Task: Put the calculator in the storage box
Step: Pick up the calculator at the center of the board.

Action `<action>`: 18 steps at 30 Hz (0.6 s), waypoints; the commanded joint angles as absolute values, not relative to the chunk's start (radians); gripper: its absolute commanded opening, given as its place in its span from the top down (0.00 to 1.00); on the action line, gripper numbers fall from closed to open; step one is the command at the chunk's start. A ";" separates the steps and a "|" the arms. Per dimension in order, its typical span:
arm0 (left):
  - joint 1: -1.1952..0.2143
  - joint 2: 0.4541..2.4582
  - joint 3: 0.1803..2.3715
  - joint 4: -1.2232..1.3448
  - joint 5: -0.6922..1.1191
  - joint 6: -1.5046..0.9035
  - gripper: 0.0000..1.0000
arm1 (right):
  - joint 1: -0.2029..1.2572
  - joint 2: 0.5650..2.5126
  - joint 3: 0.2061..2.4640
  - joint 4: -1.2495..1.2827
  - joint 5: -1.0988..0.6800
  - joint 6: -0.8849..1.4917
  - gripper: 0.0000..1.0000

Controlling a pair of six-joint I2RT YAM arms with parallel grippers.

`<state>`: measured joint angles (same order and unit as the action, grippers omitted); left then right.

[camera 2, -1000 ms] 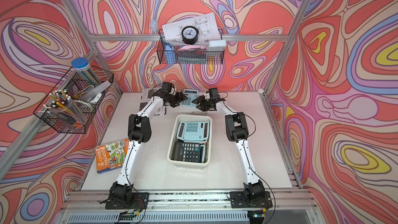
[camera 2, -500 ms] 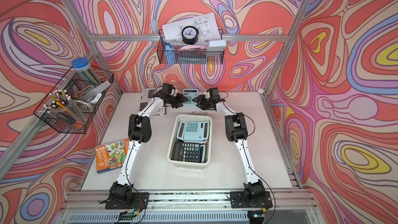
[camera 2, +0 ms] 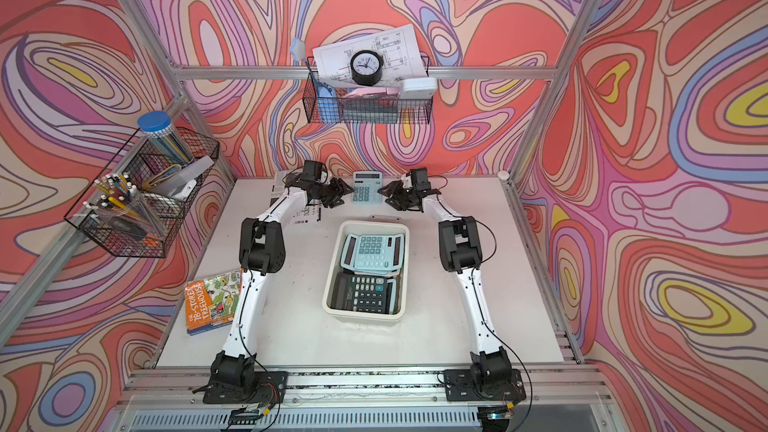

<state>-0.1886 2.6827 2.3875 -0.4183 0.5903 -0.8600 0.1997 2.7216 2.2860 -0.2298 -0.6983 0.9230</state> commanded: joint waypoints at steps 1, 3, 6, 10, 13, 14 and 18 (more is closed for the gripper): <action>-0.198 2.761 2.408 -0.429 0.604 -0.895 0.38 | 0.204 2.820 2.274 -0.313 -0.658 0.941 0.43; -0.208 2.779 2.415 -0.412 0.616 -0.917 0.38 | 0.213 2.836 2.283 -0.307 -0.666 0.948 0.43; -0.224 2.809 2.429 -0.386 0.638 -0.951 0.40 | 0.232 2.868 2.302 -0.274 -0.699 0.984 0.43; -0.243 2.829 2.441 -0.361 0.670 -0.984 0.49 | 0.254 2.903 2.327 -0.225 -0.731 1.038 0.44; -0.247 2.817 2.432 -0.342 0.699 -1.003 0.57 | 0.255 2.906 2.321 -0.182 -0.736 1.072 0.48; -0.246 2.806 2.421 -0.329 0.710 -1.009 0.60 | 0.255 2.904 2.317 -0.169 -0.740 1.080 0.51; -0.244 2.745 2.343 -0.290 0.716 -1.013 0.64 | 0.252 2.893 2.304 -0.124 -0.735 1.112 0.66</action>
